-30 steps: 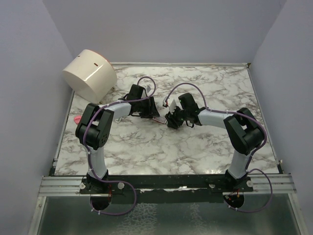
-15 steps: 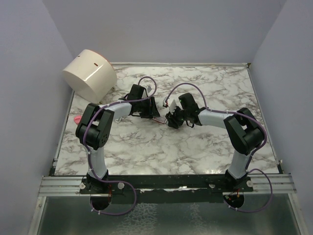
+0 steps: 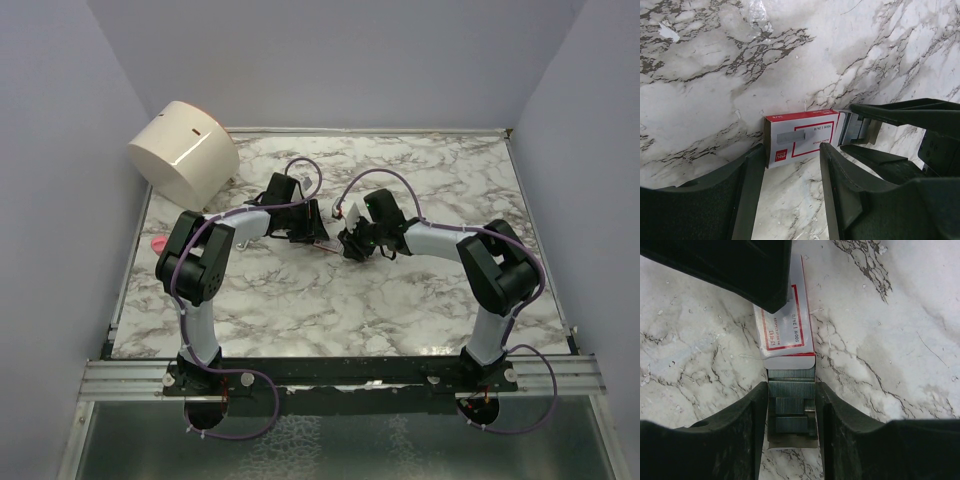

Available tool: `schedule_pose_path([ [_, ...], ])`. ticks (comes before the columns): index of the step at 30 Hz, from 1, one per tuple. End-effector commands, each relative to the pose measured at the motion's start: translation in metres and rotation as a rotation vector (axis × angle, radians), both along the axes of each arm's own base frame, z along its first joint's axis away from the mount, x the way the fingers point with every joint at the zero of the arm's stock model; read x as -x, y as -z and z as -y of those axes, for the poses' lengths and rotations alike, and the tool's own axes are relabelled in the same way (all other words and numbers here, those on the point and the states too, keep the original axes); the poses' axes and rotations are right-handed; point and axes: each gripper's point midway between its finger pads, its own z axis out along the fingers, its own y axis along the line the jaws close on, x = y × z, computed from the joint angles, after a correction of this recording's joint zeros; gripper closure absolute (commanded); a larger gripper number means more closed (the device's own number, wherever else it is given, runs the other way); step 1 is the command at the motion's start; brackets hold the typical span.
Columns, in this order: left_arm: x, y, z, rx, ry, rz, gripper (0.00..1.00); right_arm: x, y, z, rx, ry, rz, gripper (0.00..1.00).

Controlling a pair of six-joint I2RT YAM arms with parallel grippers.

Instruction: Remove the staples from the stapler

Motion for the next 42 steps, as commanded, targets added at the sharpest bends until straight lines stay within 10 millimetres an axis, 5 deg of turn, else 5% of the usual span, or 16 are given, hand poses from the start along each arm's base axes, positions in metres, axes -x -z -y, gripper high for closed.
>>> schedule_pose_path([
  [1,0.022,0.020,0.005,0.000,0.037,-0.089,0.50,0.039,0.046,0.020,0.131,-0.040,-0.146,0.60],
  [15,0.026,0.018,0.008,0.018,0.047,-0.091,0.50,0.024,0.043,0.015,0.133,-0.078,-0.071,0.56],
  [21,0.021,0.012,0.001,-0.025,0.043,-0.045,0.43,0.018,-0.015,0.015,0.028,0.035,0.005,0.38],
  [26,0.015,0.009,-0.003,-0.060,0.046,-0.019,0.39,0.020,-0.060,0.034,-0.058,0.190,0.022,0.29],
  [29,0.011,0.010,-0.007,-0.097,0.052,0.002,0.40,0.021,-0.067,0.055,-0.118,0.408,-0.057,0.30],
  [32,0.010,0.014,-0.008,-0.128,0.058,0.002,0.45,0.022,-0.064,0.075,-0.230,0.703,-0.281,0.51],
  [36,0.009,0.018,-0.012,-0.169,0.062,0.007,0.49,0.037,-0.064,0.065,-0.390,0.783,-0.533,0.54],
  [42,0.012,0.024,-0.011,-0.195,0.077,0.003,0.53,0.041,-0.053,0.053,-0.474,0.764,-0.684,0.57],
])
